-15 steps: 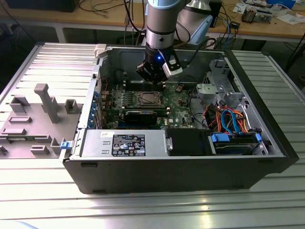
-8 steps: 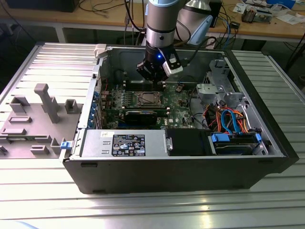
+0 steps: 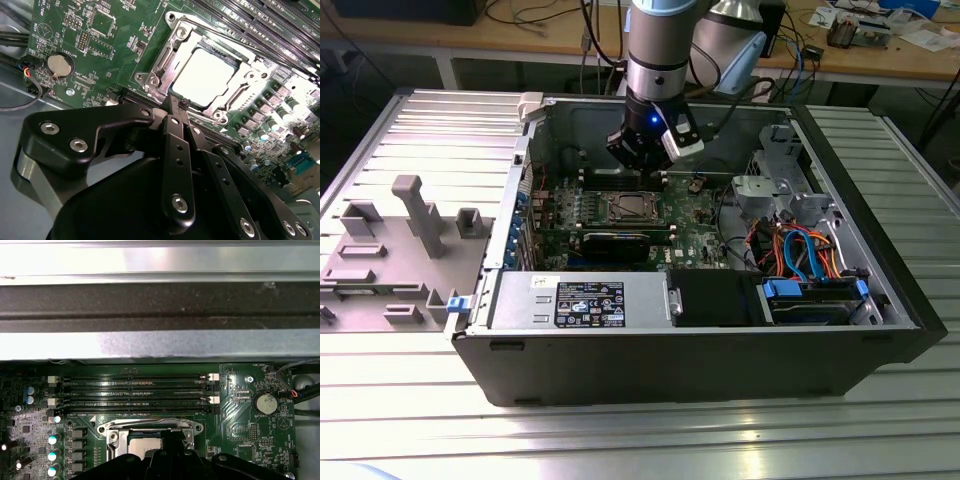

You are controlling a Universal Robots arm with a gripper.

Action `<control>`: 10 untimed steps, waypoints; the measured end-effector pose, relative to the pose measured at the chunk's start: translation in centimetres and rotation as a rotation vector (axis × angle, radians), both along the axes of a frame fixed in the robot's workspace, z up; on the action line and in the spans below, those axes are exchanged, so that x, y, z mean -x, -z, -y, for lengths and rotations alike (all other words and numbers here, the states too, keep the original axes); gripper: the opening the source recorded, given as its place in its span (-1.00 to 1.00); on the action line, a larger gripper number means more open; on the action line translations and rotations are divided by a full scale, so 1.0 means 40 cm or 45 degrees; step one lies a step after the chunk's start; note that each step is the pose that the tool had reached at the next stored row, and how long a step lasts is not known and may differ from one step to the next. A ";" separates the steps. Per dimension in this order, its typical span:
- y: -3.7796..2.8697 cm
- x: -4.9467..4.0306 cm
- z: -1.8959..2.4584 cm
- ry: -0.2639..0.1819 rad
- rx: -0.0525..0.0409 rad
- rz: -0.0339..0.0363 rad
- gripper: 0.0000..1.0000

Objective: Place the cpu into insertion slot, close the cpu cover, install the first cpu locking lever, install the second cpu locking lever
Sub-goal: 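Install the second cpu locking lever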

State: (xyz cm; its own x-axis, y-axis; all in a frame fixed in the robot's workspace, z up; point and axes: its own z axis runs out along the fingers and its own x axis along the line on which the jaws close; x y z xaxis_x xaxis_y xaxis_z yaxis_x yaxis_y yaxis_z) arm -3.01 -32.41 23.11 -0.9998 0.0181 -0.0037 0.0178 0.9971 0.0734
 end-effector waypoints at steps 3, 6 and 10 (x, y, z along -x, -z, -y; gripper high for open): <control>0.000 0.000 0.000 0.000 0.000 -0.0001 -0.79; 0.000 0.000 0.000 0.000 0.000 -0.0001 -0.79; -0.002 0.000 0.001 0.000 0.000 -0.0002 -0.79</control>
State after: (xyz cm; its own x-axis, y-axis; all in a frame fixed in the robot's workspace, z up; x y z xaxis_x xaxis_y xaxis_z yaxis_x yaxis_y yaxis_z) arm -3.01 -32.44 23.18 -0.9998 0.0179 -0.0035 0.0176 0.9972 0.0731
